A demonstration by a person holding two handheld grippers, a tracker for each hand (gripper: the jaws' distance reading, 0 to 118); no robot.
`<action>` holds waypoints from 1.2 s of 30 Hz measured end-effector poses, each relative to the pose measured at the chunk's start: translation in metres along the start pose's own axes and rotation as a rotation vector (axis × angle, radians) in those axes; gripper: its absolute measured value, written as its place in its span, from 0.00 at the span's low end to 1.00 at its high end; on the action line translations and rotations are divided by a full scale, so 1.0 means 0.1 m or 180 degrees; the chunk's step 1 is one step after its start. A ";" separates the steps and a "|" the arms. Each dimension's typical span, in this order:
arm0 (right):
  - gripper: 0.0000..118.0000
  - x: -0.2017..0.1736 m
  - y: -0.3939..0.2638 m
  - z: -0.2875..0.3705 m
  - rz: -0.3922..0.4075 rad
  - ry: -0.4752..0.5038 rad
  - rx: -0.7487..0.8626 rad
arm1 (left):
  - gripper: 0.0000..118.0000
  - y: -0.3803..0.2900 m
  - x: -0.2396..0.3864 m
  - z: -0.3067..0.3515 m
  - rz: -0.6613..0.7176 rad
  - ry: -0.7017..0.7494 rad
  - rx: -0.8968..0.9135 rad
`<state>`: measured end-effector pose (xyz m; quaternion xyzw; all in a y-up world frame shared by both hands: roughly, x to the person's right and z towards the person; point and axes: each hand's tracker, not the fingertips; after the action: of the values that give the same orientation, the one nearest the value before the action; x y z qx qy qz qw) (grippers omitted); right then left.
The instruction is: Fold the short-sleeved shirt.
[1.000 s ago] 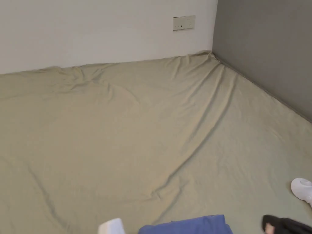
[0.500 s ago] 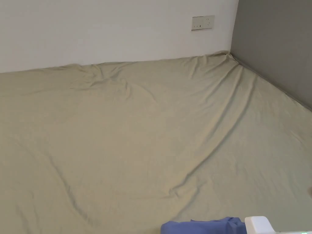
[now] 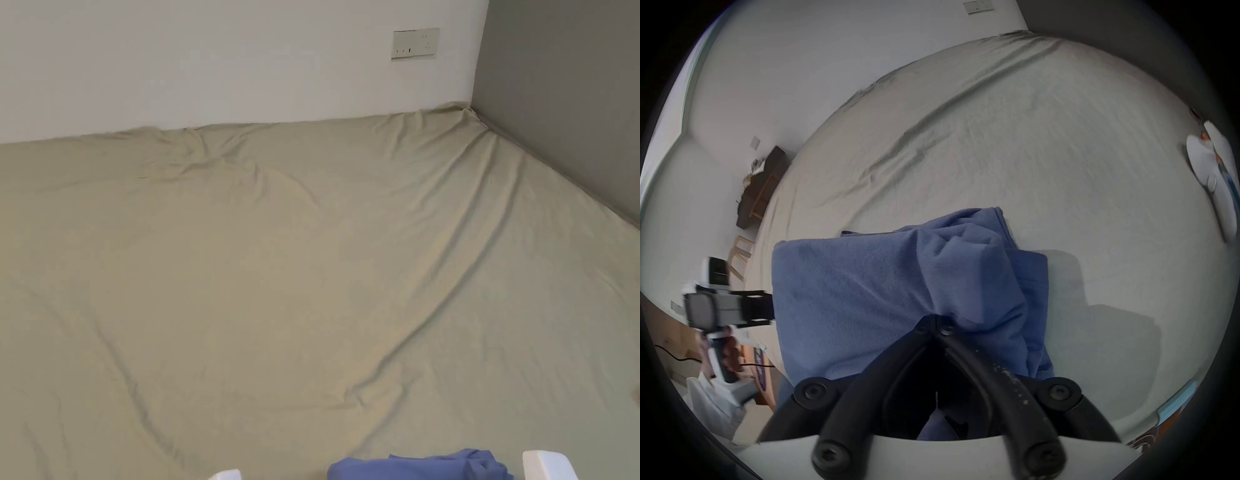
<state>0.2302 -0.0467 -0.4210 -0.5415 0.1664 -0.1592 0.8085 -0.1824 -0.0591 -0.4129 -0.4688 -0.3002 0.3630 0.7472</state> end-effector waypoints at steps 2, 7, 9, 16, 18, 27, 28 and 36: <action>0.01 0.09 0.01 0.05 -0.0175 0.0106 0.0016 | 0.95 0.01 -0.07 -0.20 0.0078 0.0099 -0.0135; 0.01 0.10 0.01 0.07 -0.0126 0.0094 0.0029 | 0.92 0.09 0.03 -0.59 0.0207 -0.0227 -0.0277; 0.01 0.10 0.01 0.06 -0.0134 0.0089 0.0043 | 0.78 0.07 0.02 -0.76 0.0168 -0.0383 -0.0393; 0.01 0.11 -0.01 0.01 -0.0143 0.0123 0.0062 | 0.16 0.06 -0.07 -0.81 0.0342 -0.0179 -0.0448; 0.01 0.06 -0.03 0.00 -0.0107 0.0106 0.0056 | 0.16 0.08 -0.01 -0.84 0.0171 -0.0070 -0.0478; 0.01 -0.23 0.00 0.22 0.0161 -0.0096 0.0275 | 0.16 0.21 -0.04 -0.60 0.0047 -0.0084 -0.0574; 0.01 -0.30 0.01 0.30 0.0233 -0.0065 0.0394 | 0.16 0.25 -0.03 -0.49 0.0008 -0.0053 -0.0563; 0.01 -0.70 0.22 0.59 0.0362 0.0110 0.0641 | 0.16 0.45 -0.75 0.88 0.0243 0.0126 -0.0324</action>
<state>0.1953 0.0401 -0.4135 -0.4444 0.1940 -0.1383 0.8636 -0.3047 -0.0652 -0.4290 -0.5244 -0.2854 0.3661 0.7138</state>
